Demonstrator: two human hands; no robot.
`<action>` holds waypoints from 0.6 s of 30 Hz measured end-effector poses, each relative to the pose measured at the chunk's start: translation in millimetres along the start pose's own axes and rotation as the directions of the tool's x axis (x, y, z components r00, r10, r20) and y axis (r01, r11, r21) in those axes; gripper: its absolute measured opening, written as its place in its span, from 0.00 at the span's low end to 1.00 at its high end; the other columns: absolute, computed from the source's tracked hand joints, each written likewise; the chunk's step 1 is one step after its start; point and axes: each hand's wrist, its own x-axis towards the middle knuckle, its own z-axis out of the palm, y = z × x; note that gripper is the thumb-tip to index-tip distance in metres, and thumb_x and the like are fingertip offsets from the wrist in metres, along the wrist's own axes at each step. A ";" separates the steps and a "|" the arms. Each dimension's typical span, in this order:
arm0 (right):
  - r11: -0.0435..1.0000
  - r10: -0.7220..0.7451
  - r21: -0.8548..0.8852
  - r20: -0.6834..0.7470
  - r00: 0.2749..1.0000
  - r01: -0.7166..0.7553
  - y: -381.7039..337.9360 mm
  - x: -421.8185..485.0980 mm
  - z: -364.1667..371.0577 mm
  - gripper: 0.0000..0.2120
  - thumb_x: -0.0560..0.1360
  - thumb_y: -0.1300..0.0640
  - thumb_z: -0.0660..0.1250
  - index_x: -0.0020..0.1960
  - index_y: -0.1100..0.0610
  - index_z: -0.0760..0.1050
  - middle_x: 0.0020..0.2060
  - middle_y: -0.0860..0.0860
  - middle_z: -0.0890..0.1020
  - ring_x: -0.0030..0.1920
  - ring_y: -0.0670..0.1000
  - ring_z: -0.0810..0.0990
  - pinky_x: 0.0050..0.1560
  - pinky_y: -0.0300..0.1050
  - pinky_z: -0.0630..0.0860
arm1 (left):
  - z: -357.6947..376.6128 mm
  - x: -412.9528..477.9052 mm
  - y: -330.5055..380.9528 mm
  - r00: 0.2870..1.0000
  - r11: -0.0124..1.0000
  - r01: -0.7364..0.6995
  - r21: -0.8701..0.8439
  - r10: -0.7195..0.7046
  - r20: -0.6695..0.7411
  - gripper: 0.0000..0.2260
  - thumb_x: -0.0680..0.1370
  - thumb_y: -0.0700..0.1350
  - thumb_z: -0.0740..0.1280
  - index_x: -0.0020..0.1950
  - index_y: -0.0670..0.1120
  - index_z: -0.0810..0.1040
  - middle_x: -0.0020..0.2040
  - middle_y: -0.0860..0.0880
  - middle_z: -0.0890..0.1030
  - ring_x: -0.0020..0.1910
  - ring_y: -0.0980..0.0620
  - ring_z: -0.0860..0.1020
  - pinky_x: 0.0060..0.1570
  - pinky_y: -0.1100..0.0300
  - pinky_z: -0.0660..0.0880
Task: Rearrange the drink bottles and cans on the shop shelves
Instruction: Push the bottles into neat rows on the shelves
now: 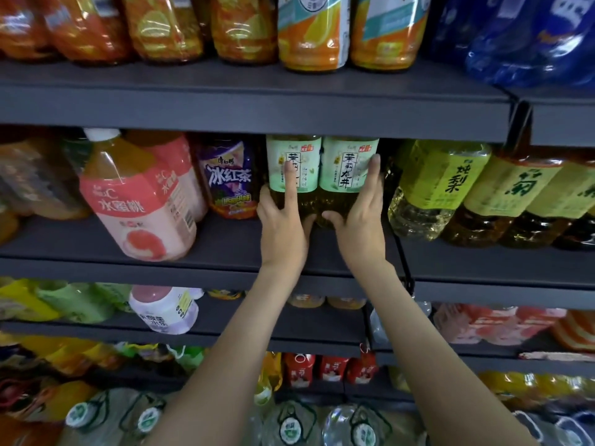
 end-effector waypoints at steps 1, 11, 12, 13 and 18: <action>0.982 -0.091 -0.168 -0.033 0.995 0.084 0.1 -3.2 1.5 0.51 0.70 0.60 0.74 0.77 0.59 0.38 0.75 0.63 0.51 0.76 0.61 0.50 0.74 0.57 0.56 | 1.5 -1.5 -3.8 0.998 0.997 -0.051 0.057 0.053 -0.040 0.44 0.74 0.45 0.71 0.76 0.54 0.41 0.71 0.32 0.58 0.68 0.33 0.62 0.64 0.44 0.68; 0.937 -0.213 -0.259 0.103 0.972 0.233 -45.2 -40.1 3.4 0.44 0.74 0.58 0.69 0.77 0.59 0.40 0.76 0.61 0.48 0.76 0.58 0.42 0.75 0.57 0.50 | -54.4 -38.3 -18.9 0.974 0.957 -0.136 0.256 0.177 -0.143 0.40 0.73 0.34 0.67 0.78 0.49 0.48 0.74 0.36 0.48 0.74 0.34 0.52 0.71 0.39 0.56; 0.945 -0.227 -0.206 0.153 0.962 0.256 -56.4 -48.6 7.7 0.45 0.74 0.59 0.69 0.77 0.58 0.39 0.76 0.60 0.47 0.76 0.57 0.41 0.75 0.56 0.49 | -66.4 -46.1 -25.4 0.975 0.965 -0.084 0.250 0.131 -0.177 0.39 0.73 0.36 0.67 0.78 0.49 0.48 0.74 0.36 0.49 0.73 0.33 0.52 0.70 0.38 0.58; 0.951 -0.237 -0.153 0.204 0.950 0.270 -67.9 -56.8 13.1 0.45 0.75 0.59 0.68 0.77 0.56 0.38 0.76 0.59 0.46 0.76 0.56 0.41 0.75 0.54 0.48 | -78.7 -53.1 -34.1 0.976 0.970 -0.024 0.242 0.075 -0.203 0.39 0.74 0.37 0.67 0.77 0.50 0.48 0.74 0.35 0.49 0.72 0.32 0.53 0.68 0.36 0.61; 0.941 -0.337 0.082 0.304 0.891 0.328 -124.6 -81.7 48.9 0.41 0.77 0.62 0.64 0.77 0.50 0.38 0.76 0.51 0.45 0.76 0.49 0.42 0.74 0.48 0.55 | -140.9 -52.4 -92.4 0.947 0.948 0.245 0.203 -0.190 -0.259 0.36 0.77 0.40 0.66 0.77 0.50 0.46 0.74 0.30 0.48 0.73 0.30 0.49 0.65 0.39 0.63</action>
